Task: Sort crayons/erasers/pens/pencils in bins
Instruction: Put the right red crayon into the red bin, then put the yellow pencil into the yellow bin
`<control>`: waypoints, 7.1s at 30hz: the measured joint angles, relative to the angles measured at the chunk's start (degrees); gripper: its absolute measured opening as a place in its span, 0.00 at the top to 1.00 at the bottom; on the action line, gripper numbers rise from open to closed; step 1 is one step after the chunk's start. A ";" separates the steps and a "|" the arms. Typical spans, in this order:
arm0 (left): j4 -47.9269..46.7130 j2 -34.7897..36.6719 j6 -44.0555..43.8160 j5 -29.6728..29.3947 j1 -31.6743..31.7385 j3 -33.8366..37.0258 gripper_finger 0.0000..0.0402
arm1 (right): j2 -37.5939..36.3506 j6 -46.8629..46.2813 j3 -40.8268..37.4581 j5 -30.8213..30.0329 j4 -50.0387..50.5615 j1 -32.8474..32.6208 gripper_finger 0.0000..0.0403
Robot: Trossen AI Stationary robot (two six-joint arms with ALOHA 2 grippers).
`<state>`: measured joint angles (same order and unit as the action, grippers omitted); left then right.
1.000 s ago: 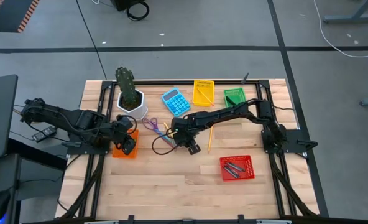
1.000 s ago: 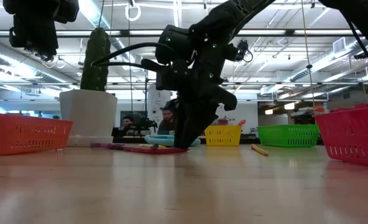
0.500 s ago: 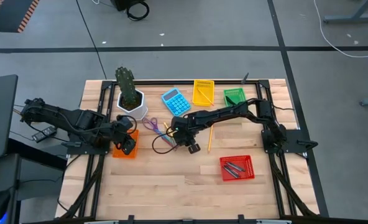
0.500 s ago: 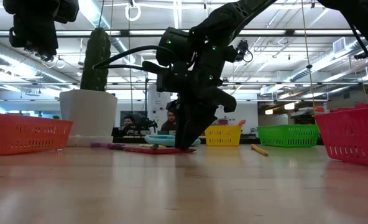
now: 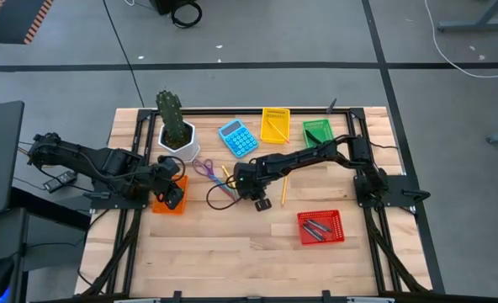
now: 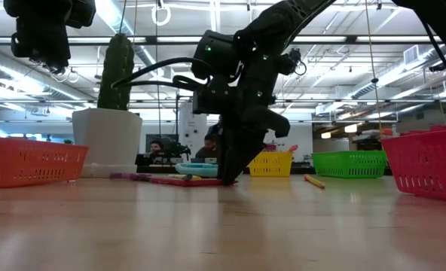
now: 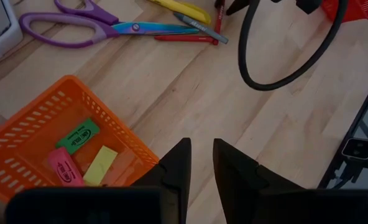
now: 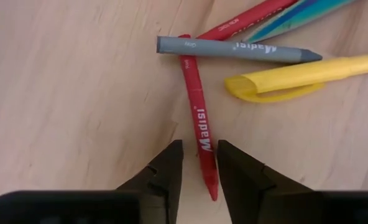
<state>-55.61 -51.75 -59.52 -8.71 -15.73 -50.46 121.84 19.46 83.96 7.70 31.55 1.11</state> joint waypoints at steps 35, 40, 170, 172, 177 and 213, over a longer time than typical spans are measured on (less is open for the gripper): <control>1.08 0.01 3.30 0.21 0.00 0.02 0.76 | -6.35 -13.28 -0.20 1.34 13.22 -3.02 0.92; 1.33 0.02 3.36 0.20 -0.02 0.02 0.76 | -10.27 -16.51 -0.13 1.10 15.19 -3.58 0.92; 10.81 -1.70 2.11 -9.07 -3.80 0.00 0.75 | -21.97 -101.01 -14.95 -10.03 17.01 8.72 0.72; 10.76 -1.06 1.76 -9.07 -3.80 0.01 0.75 | -21.58 -102.86 -14.96 -10.29 16.96 8.98 0.73; 10.99 -0.22 1.72 -9.07 -3.80 0.00 0.75 | -21.16 -105.36 -16.27 -10.74 16.89 9.36 0.73; 11.02 -0.22 1.11 -8.79 -6.75 0.01 0.79 | -21.24 -105.23 -25.35 -14.92 5.58 12.23 0.81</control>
<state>-44.60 -51.96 -58.41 -17.50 -22.48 -50.45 100.60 -85.78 58.61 -7.22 37.13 13.34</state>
